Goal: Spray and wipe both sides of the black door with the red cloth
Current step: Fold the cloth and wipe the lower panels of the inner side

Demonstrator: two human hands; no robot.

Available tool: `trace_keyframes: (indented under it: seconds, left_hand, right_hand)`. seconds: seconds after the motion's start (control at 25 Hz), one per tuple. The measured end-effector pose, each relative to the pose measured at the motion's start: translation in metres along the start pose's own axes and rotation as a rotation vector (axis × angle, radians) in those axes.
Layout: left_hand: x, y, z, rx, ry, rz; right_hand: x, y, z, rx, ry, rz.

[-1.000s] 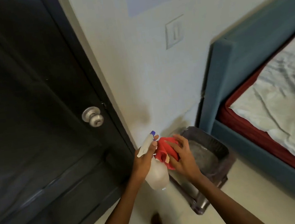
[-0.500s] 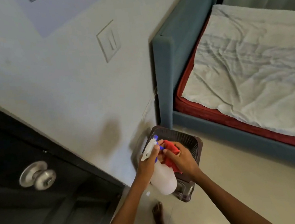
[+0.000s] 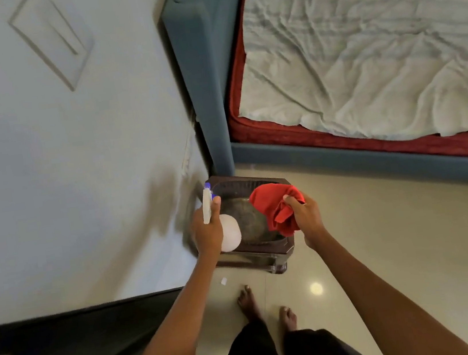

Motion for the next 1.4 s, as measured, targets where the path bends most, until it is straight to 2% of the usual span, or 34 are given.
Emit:
trace_keyframes:
  seconds: [0.36,0.56,0.84,1.04,1.24,1.32,1.4]
  left_hand:
    - [-0.079,-0.054,-0.071,-0.147,-0.029,-0.216]
    - [-0.117,-0.075,-0.099,-0.226,-0.023,-0.276]
    - [-0.125,-0.091,-0.102,-0.184,-0.081,-0.393]
    - [-0.121,-0.088,-0.099,-0.095,-0.094,-0.451]
    - [-0.118,-0.093,-0.098,-0.125,-0.077,-0.427]
    - [-0.103,-0.087,-0.09,-0.041,-0.153,-0.421]
    - [-0.075,-0.083,-0.068,0.016,-0.323,-0.38]
  right_hand:
    - [0.06,0.003,-0.015,0.091,-0.179,-0.052]
    - [0.079,0.01,-0.018,0.116,-0.218,-0.053]
    - [0.089,0.01,-0.021,0.12,-0.229,-0.041]
    - [0.081,0.013,-0.022,0.086,-0.203,-0.067]
    - [0.083,0.027,-0.026,0.06,-0.201,-0.09]
    - [0.079,0.033,-0.027,0.045,-0.2,-0.099]
    - [0.068,0.042,-0.03,0.024,-0.192,-0.134]
Point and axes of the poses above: each hand's wrist, its own z-axis away from the middle knuckle, its own y-axis out of the back of the hand, x = y × z, the point moved 8 cm from there along -z, towards the middle knuckle, and after that the axes turned 8 degrees about z, right-handed, at the moved point
